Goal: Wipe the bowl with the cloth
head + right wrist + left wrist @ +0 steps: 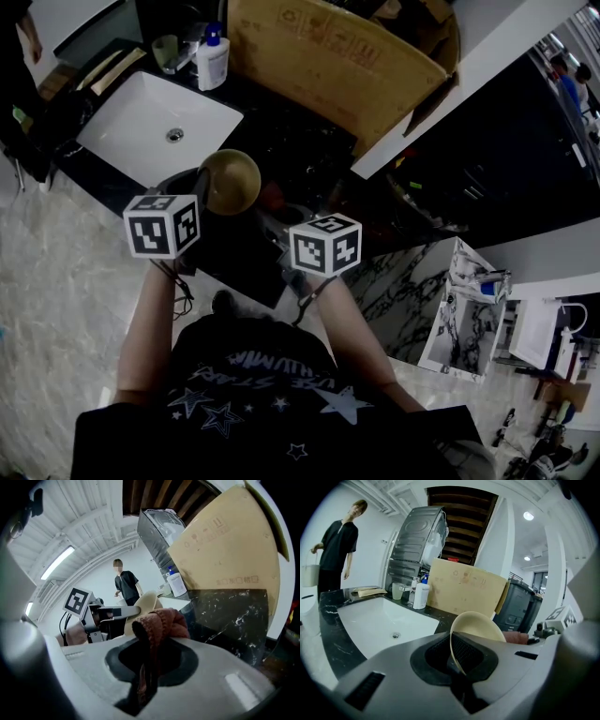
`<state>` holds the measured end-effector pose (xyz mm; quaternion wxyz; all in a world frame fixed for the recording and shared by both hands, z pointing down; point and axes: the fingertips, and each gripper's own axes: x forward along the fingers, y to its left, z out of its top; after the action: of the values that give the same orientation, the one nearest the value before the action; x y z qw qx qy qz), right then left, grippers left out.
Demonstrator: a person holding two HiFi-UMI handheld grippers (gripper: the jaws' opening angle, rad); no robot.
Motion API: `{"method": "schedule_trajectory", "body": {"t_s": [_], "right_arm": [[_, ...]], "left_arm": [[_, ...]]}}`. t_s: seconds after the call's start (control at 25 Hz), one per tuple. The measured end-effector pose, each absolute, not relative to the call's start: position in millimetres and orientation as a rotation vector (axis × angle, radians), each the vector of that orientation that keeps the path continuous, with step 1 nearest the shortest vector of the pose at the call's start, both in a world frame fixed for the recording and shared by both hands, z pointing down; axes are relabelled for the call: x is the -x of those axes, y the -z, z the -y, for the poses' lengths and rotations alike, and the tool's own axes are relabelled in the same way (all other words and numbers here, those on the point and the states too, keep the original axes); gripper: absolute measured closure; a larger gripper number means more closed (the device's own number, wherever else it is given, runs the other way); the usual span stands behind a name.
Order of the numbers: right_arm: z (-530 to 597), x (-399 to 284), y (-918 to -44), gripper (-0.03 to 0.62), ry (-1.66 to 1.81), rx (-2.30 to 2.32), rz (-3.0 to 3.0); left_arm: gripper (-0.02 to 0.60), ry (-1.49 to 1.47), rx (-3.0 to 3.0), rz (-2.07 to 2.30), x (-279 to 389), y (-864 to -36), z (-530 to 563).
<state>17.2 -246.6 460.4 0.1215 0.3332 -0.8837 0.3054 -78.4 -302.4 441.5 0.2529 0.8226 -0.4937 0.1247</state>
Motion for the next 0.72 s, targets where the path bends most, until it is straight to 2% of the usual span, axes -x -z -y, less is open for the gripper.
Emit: {"method": "schedule_trajectory", "body": {"t_s": [0.36, 0.72], "right_arm": [[250, -30, -449, 0.545, -0.555, -0.773, 2.627], [242, -24, -439, 0.545, -0.472, -0.552, 2.706]], "left_arm": [[0.563, -0.552, -2.359, 1.085, 63, -457, 284], [0.563, -0.745, -2.581, 0.781, 43, -458, 257]]}}
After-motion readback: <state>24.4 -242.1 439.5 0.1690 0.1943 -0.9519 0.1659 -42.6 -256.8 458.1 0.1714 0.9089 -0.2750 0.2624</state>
